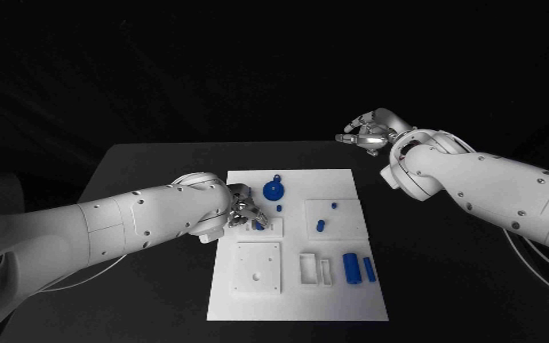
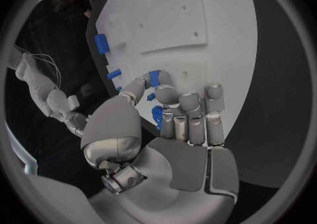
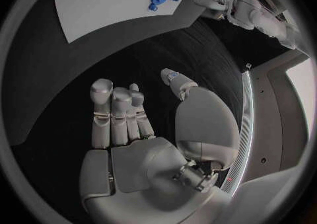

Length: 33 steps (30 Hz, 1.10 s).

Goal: Assemble the parts on the task board

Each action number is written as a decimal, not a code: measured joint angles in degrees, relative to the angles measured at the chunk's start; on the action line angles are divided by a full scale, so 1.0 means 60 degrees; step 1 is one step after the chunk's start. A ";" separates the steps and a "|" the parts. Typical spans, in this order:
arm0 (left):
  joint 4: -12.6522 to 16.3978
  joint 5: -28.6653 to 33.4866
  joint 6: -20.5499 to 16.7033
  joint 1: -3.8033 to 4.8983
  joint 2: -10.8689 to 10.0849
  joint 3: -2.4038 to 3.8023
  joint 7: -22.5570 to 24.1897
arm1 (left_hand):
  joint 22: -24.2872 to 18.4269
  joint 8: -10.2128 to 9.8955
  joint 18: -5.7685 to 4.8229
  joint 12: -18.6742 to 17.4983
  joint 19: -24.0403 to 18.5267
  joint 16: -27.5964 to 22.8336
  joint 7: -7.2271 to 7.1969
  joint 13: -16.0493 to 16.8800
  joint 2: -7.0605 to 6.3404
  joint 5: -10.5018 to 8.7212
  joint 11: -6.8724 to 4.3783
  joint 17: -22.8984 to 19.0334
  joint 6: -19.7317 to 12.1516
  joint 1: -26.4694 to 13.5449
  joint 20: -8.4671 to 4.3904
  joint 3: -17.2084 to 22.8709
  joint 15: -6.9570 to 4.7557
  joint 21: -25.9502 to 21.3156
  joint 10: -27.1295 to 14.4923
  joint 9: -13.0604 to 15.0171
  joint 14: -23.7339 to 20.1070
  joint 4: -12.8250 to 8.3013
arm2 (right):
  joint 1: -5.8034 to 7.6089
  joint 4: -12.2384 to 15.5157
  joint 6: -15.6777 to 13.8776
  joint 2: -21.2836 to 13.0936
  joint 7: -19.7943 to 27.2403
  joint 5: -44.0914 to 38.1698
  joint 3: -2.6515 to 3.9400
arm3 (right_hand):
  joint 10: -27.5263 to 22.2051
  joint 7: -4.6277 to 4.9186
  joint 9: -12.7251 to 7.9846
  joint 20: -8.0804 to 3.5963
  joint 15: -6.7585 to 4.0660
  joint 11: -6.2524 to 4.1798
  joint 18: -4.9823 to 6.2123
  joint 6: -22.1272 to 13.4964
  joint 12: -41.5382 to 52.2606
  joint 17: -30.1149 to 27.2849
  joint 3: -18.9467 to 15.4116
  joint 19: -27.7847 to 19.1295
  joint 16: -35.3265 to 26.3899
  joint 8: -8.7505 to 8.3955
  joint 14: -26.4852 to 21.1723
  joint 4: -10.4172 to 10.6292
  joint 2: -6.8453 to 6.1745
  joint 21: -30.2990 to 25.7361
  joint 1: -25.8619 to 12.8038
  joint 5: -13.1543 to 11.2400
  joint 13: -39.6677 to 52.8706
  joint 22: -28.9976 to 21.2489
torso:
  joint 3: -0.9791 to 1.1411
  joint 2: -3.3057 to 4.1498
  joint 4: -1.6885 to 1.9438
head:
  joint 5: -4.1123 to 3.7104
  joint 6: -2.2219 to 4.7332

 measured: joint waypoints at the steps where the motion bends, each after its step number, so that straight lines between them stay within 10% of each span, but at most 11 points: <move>1: -0.0002 0.0003 0.0007 0.0000 0.0000 0.0000 -0.0003 | 0.0000 -0.0021 0.0000 0.0000 0.0000 0.0000 0.0000 0.0000 0.0000 0.0001 0.0009 0.0000 0.0000 0.0000 0.0000 0.0000 0.0002 0.0000 0.0009 0.0000 0.0000 0.0000 | 0.0000 0.0000 0.0000 0.0000 0.0000 0.0000 0.0000 | 0.0000 -0.0001 0.0000 0.0001 0.0000 0.0000 0.0000 -0.0001 0.0000 -0.0006 -0.0025 -0.0001 0.0000 0.0000 0.0000 0.0025 0.0000 0.0000 0.0000 0.0000 0.0000 0.0000 | 0.0000 0.0000 0.0000 | 0.0000 -0.0003; 33: -0.0010 -0.0265 0.0286 0.0019 0.0022 0.0020 -0.0117 | 0.0006 -0.0031 0.0000 0.0000 -0.0001 0.0037 -0.0037 -0.0018 0.0025 0.0034 0.0021 0.0002 0.0030 -0.0025 0.0001 -0.0027 0.0086 0.0000 0.0020 0.0013 -0.0015 -0.0027 | 0.0000 -0.0001 0.0004 -0.0007 0.0000 0.0000 -0.0002 | 0.0000 0.0007 0.0000 -0.0008 0.0011 0.0000 0.0001 0.0002 0.0039 -0.0007 -0.0025 0.0040 0.0000 0.0000 -0.0011 0.0025 0.0000 0.0000 0.0000 0.0000 -0.0017 -0.0003 | -0.0005 0.0005 0.0000 | -0.0002 -0.0031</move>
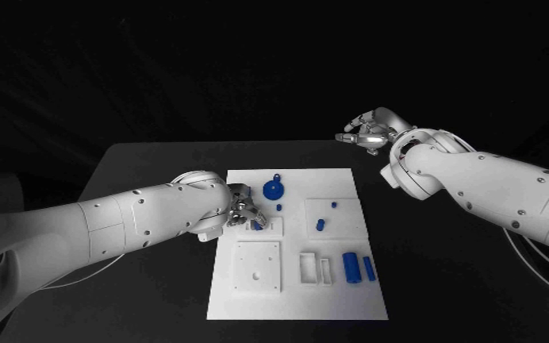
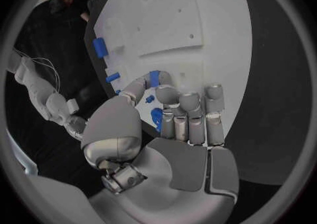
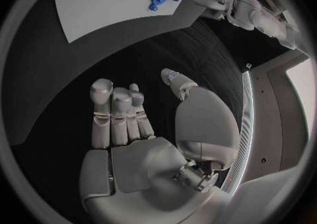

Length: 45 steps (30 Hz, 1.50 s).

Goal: Assemble the parts on the task board

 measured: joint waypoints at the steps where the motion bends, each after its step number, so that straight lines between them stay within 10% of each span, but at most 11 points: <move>1: 0.0000 -0.0006 0.0000 0.0000 0.0002 0.0000 -0.0002 | 0.0000 0.0000 0.0000 0.0000 0.0000 0.0000 0.0000 0.0000 0.0000 0.0000 -0.0012 0.0000 0.0000 0.0000 0.0000 0.0000 0.0003 0.0000 -0.0012 0.0009 -0.0002 0.0000 | 0.0000 -0.0001 0.0000 0.0000 0.0000 0.0000 0.0000 | 0.0000 0.0000 0.0000 0.0000 0.0000 0.0000 0.0000 0.0000 0.0000 0.0000 0.0000 0.0000 0.0000 0.0000 0.0000 0.0000 0.0000 0.0000 0.0000 0.0000 0.0000 0.0000 | 0.0001 0.0000 0.0000 | 0.0000 0.0000; 6: -0.0004 -0.0012 -0.0002 0.0000 0.0004 -0.0001 -0.0002 | -0.0001 -0.0001 0.0000 0.0000 0.0000 0.0000 0.0000 -0.0013 0.0016 -0.0250 -0.0017 -0.0008 -0.0001 -0.0016 0.0000 0.0001 0.0010 0.0000 -0.0017 0.0008 0.0017 0.0001 | 0.0000 -0.0003 0.0000 -0.0002 0.0000 0.0000 0.0000 | -0.0035 0.0000 0.0000 0.0001 0.0000 0.0036 0.0001 0.0000 0.0000 0.0000 0.0000 -0.0001 0.0000 0.0000 0.0000 0.0000 0.0000 0.0000 0.0000 0.0000 0.0000 0.0000 | 0.0002 0.0000 0.0000 | -0.0012 0.0000; 16: -0.0012 0.0026 -0.0005 -0.0007 0.0002 -0.0006 0.0013 | -0.0002 -0.0075 0.0001 0.0000 0.0000 0.0000 -0.0002 -0.0033 0.0127 -0.2361 -0.0016 -0.0050 -0.0003 0.0016 0.0000 0.0538 -0.0040 0.0000 -0.0019 -0.0010 -0.0033 0.0279 | 0.0000 0.0001 0.0002 -0.0010 0.0000 0.0000 0.0000 | -0.0036 -0.0001 0.0000 0.0002 0.0000 0.0036 0.0001 -0.0001 -0.0001 0.0001 0.0000 -0.0001 0.0000 0.0000 0.0000 0.0000 0.0000 0.0000 0.0000 0.0000 -0.0009 -0.0001 | 0.0005 -0.0002 0.0001 | -0.0018 -0.0009; 21: -0.0018 0.0039 -0.0009 -0.0010 0.0002 -0.0011 0.0014 | -0.0003 -0.0073 0.0001 0.0000 0.0000 0.0000 -0.0004 -0.0033 -0.0243 -0.3482 -0.0016 -0.0061 -0.0005 -0.0149 0.0000 0.0722 -0.0046 0.0000 -0.0018 0.0051 -0.0032 0.0797 | 0.0000 0.0001 0.0002 -0.0014 0.0000 0.0000 0.0000 | -0.0035 -0.0002 0.0000 0.0002 0.0000 0.0036 0.0000 -0.0002 -0.0001 0.0001 -0.0024 -0.0002 0.0000 0.0000 0.0000 0.0024 0.0000 0.0000 0.0000 0.0000 -0.0008 -0.0001 | 0.0005 -0.0002 0.0001 | -0.0018 -0.0004; 45: -0.0080 0.0110 -0.0031 -0.0015 -0.0031 -0.0006 0.0010 | -0.0005 -0.0073 0.0001 0.0000 0.0000 -0.0001 -0.0030 -0.0031 -0.0592 -0.3693 -0.0031 -0.0059 -0.0030 -0.0473 0.0000 0.0741 -0.0134 0.0000 -0.0030 0.0062 -0.0007 0.1473 | 0.0000 -0.0006 0.0003 -0.0014 0.0000 0.0000 0.0000 | -0.0035 -0.0017 0.0000 0.0005 0.0001 0.0035 0.0000 -0.0022 -0.0002 0.0001 -0.0026 -0.0004 0.0000 0.0000 -0.0001 0.0026 0.0000 0.0000 0.0000 0.0037 -0.0016 0.0006 | 0.0005 -0.0005 -0.0001 | -0.0022 0.0021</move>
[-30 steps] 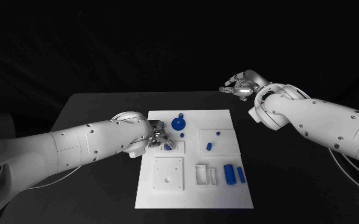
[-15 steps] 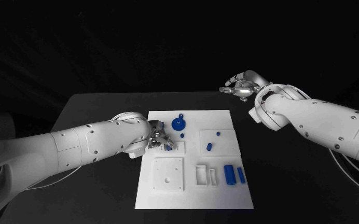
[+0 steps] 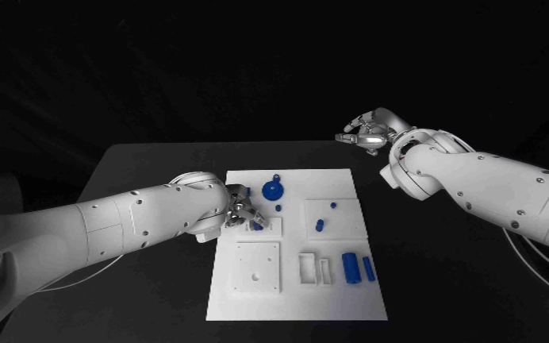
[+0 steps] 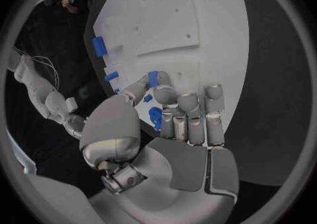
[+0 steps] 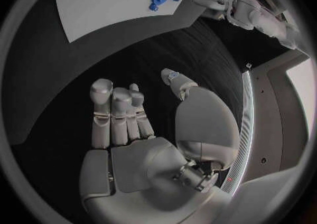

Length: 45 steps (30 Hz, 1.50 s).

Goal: Assemble the parts on the task board

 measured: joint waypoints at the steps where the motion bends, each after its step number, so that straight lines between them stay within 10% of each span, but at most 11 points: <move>1: -0.0001 0.0009 0.0000 0.0000 -0.0003 0.0001 0.0000 | 0.0000 0.0000 0.0000 0.0000 0.0000 0.0000 0.0000 0.0000 -0.0028 0.0000 0.0000 0.0000 0.0000 -0.0028 0.0000 -0.0013 0.0000 0.0000 0.0000 0.0003 0.0000 0.0014 | 0.0000 -0.0002 0.0000 0.0002 0.0000 0.0000 0.0000 | 0.0000 0.0003 0.0000 0.0000 0.0000 0.0000 0.0000 -0.0003 0.0000 0.0000 0.0000 0.0000 0.0000 0.0000 0.0000 0.0000 0.0000 0.0000 0.0000 0.0000 0.0000 0.0000 | 0.0000 0.0000 0.0001 | -0.0001 0.0001; 45: -0.0058 0.0329 -0.0074 -0.0003 -0.0006 0.0128 0.0000 | 0.0005 0.0000 0.0000 0.0000 0.0018 0.0038 -0.0017 0.0055 -0.0413 -0.0042 0.0001 0.0002 -0.0017 -0.0316 0.0018 -0.0110 -0.0026 0.0000 0.0001 0.0126 -0.0044 0.0832 | -0.0004 -0.0010 0.0005 0.0011 0.0000 0.0000 0.0000 | 0.0000 0.0023 0.0000 0.0017 0.0001 0.0000 0.0001 0.0011 -0.0006 0.0000 -0.0026 -0.0018 0.0000 0.0000 -0.0001 0.0026 0.0000 0.0000 0.0000 0.0000 -0.0017 -0.0005 | 0.0000 0.0002 0.0000 | 0.0001 0.0041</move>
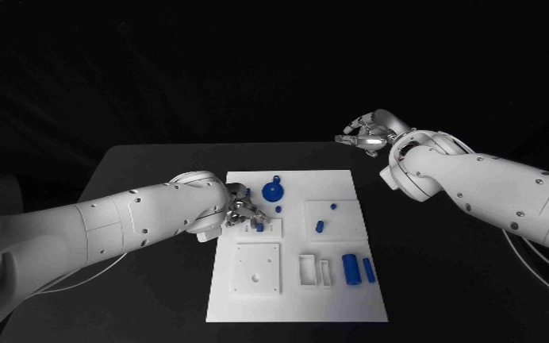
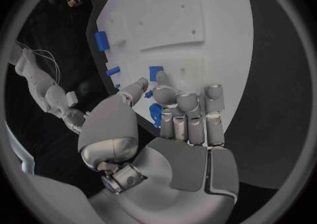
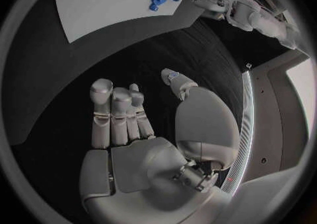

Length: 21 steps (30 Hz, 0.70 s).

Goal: Assemble the parts on the task board

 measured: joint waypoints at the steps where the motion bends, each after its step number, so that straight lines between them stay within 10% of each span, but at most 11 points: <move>1: 0.0000 0.0001 -0.0008 0.0000 -0.0003 0.0002 0.0000 | 0.0000 0.0000 0.0000 0.0000 0.0000 0.0000 0.0000 0.0000 0.0000 0.0000 0.0000 0.0005 0.0000 0.0000 0.0000 0.0000 0.0000 0.0000 0.0000 0.0000 0.0000 0.0000 | 0.0000 0.0000 0.0000 0.0000 0.0000 0.0000 0.0000 | 0.0000 0.0000 0.0000 0.0000 0.0000 0.0000 -0.0001 0.0000 0.0000 0.0000 0.0000 0.0000 0.0000 0.0000 0.0000 0.0000 0.0000 0.0000 0.0000 0.0000 0.0000 0.0000 | 0.0000 0.0000 0.0000 | 0.0000 0.0001; 21: 0.0170 0.0111 -0.0357 -0.0003 -0.0236 0.0084 0.0131 | -0.0002 0.0000 0.0000 0.0000 -0.0001 0.0000 0.0029 0.0016 -0.0029 0.0000 0.0000 0.0007 -0.0039 0.0031 0.0000 -0.0022 -0.0030 0.0000 0.0000 0.0021 -0.0037 0.0022 | -0.0004 -0.0002 0.0000 -0.0034 0.0002 0.0000 -0.0001 | 0.0000 -0.0016 0.0000 0.0002 0.0000 0.0000 0.0000 -0.0018 0.0046 0.0000 0.0000 -0.0002 0.0000 0.0000 0.0000 0.0000 0.0000 0.0000 0.0000 0.0000 -0.0009 -0.0002 | -0.0006 -0.0001 0.0002 | -0.0025 -0.0007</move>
